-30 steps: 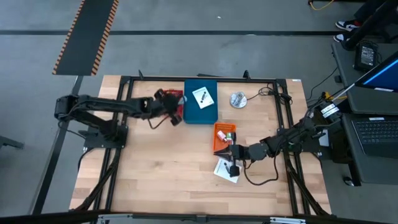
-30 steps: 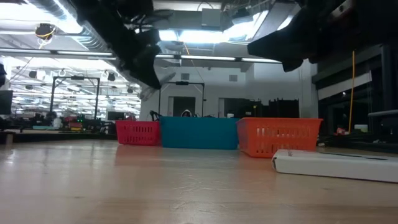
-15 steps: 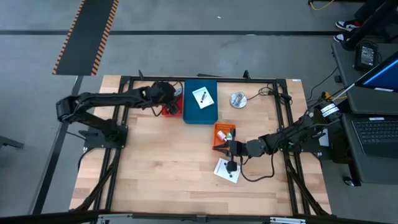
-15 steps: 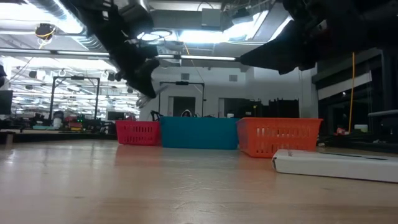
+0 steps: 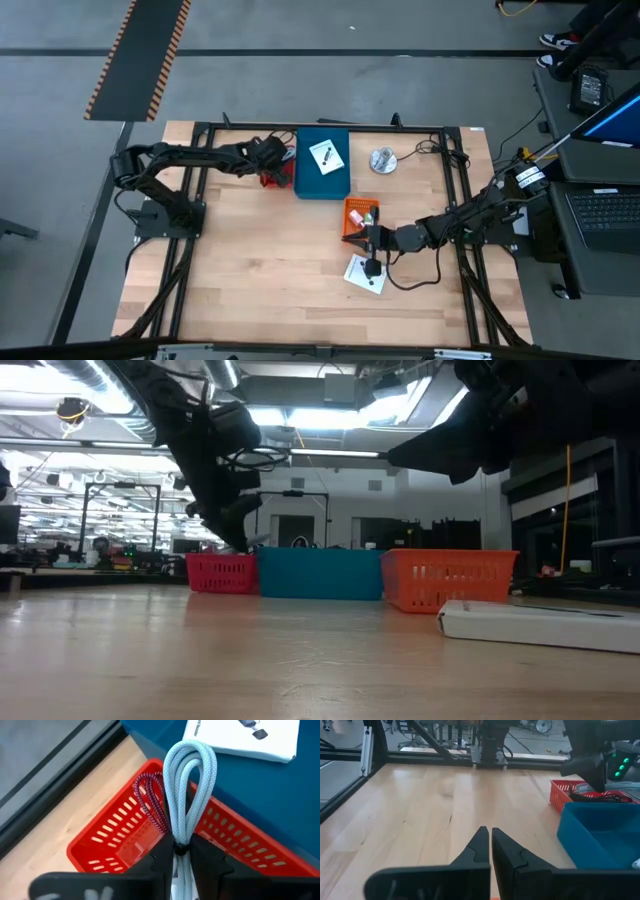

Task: Pick and place items into bin
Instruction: Put the light blue charger cable into the red bin, then put the card reader box into the blue bin

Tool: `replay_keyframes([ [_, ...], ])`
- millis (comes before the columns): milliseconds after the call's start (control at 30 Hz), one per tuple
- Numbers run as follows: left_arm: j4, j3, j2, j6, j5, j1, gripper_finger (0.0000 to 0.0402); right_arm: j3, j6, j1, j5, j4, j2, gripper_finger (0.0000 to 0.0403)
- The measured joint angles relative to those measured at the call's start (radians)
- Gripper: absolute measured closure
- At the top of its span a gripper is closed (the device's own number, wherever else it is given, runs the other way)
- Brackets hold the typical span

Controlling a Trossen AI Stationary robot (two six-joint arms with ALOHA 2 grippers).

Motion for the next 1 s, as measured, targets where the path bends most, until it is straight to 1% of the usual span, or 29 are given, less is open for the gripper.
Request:
replay_keyframes([
  [200,-0.001,0.0,0.003,-0.007,-0.003,0.0,0.0312,0.0,0.043,0.0,-0.001,-0.015,0.0,0.04],
  [267,0.0,0.0,0.001,-0.007,-0.034,0.001,0.0301,0.0,0.049,0.0,-0.001,-0.017,0.0,0.04],
  [400,-0.001,0.0,-0.001,0.017,-0.084,0.008,0.0287,0.0,0.051,0.0,-0.001,-0.017,0.0,0.04],
  [500,-0.002,0.0,-0.005,0.04,-0.082,0.011,0.0282,0.0,0.051,0.0,-0.001,-0.017,0.0,0.04],
  [600,-0.001,0.0,-0.027,0.051,-0.044,0.003,0.0283,0.0,0.052,0.0,-0.001,-0.016,0.0,0.04],
  [667,-0.003,0.0,-0.054,0.068,0.001,-0.009,0.0286,0.0,0.071,0.0,-0.001,-0.016,-0.005,0.04],
  [767,0.001,0.0,-0.103,0.078,0.111,-0.04,0.0293,0.027,0.133,0.0,0.001,-0.064,-0.023,0.04],
  [867,0.029,0.0,-0.146,0.078,0.215,-0.096,0.0305,0.082,0.123,0.006,0.002,-0.185,-0.031,0.04],
  [1000,0.122,0.0,-0.189,0.082,0.249,-0.207,0.0332,0.207,0.12,0.014,0.0,-0.433,-0.031,0.0402],
])
